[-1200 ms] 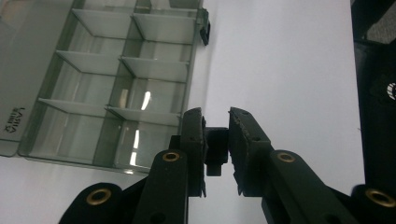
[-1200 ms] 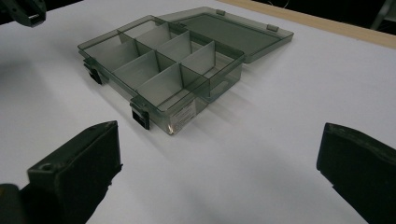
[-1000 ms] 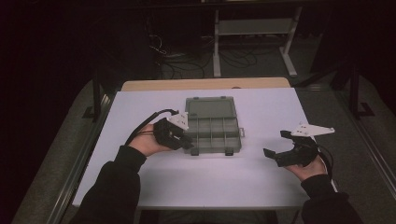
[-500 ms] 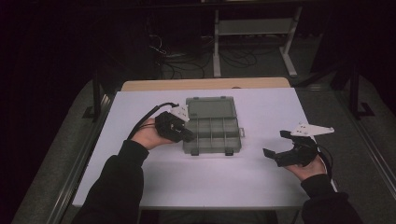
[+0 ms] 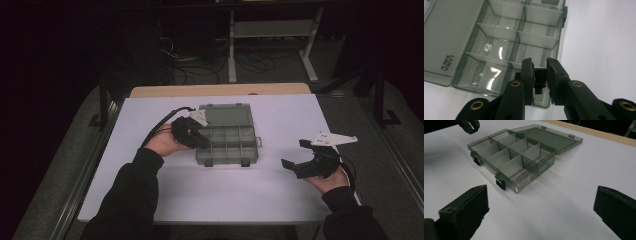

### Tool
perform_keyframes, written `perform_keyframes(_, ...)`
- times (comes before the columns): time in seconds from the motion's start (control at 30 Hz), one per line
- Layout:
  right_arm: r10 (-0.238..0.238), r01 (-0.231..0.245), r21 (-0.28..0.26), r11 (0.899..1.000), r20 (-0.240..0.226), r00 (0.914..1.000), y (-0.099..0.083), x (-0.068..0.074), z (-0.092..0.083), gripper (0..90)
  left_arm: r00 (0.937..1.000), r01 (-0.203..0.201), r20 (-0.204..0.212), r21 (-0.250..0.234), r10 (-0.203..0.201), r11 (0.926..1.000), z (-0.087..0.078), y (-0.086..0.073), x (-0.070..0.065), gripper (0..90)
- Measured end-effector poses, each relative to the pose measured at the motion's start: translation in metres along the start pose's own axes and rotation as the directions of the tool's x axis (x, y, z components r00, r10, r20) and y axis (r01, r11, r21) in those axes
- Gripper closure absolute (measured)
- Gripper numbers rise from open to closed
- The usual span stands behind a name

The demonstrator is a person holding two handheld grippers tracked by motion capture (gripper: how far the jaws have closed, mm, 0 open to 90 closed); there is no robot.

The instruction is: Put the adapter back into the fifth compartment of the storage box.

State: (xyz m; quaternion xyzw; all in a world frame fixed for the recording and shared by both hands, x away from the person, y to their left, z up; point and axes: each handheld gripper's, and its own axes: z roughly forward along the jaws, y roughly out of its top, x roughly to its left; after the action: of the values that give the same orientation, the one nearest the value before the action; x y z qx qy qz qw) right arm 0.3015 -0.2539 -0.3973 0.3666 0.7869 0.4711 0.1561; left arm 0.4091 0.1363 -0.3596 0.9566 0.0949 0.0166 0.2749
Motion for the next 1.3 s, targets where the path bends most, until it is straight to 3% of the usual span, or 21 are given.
perform_keyframes(0.27, 0.001, -0.001, 0.001, 1.000, -0.001, 1.0000, 0.000, 0.000, 0.000, 0.0, 0.9998, 0.016, -0.008, 0.014, -0.016, 0.9998, 0.007, -0.003, 0.006, 76.3)
perform_keyframes(0.37, 0.000, 0.000, 0.002, 1.000, 0.000, 1.0000, 0.000, 0.000, 0.000, 0.0, 0.9993, 0.017, -0.032, -0.007, -0.017, 0.9998, 0.008, -0.007, 0.007, 76.4)
perform_keyframes(0.53, 0.000, 0.000, 0.003, 1.000, -0.001, 1.0000, 0.000, -0.001, 0.001, 0.0, 0.9991, 0.015, -0.040, -0.003, -0.015, 0.9999, 0.013, -0.008, 0.009, 76.4)
perform_keyframes(0.97, -0.006, 0.006, 0.007, 1.000, -0.002, 1.0000, 0.000, 0.000, 0.001, 0.0, 0.9996, 0.022, -0.018, 0.025, -0.022, 0.9995, 0.028, -0.008, 0.011, 76.1)
perform_keyframes(1.3, -0.005, 0.005, 0.009, 1.000, 0.000, 1.0000, 0.000, 0.000, 0.002, 0.0, 0.9986, 0.049, -0.018, -0.004, -0.049, 0.9988, 0.020, -0.014, 0.012, 64.6)
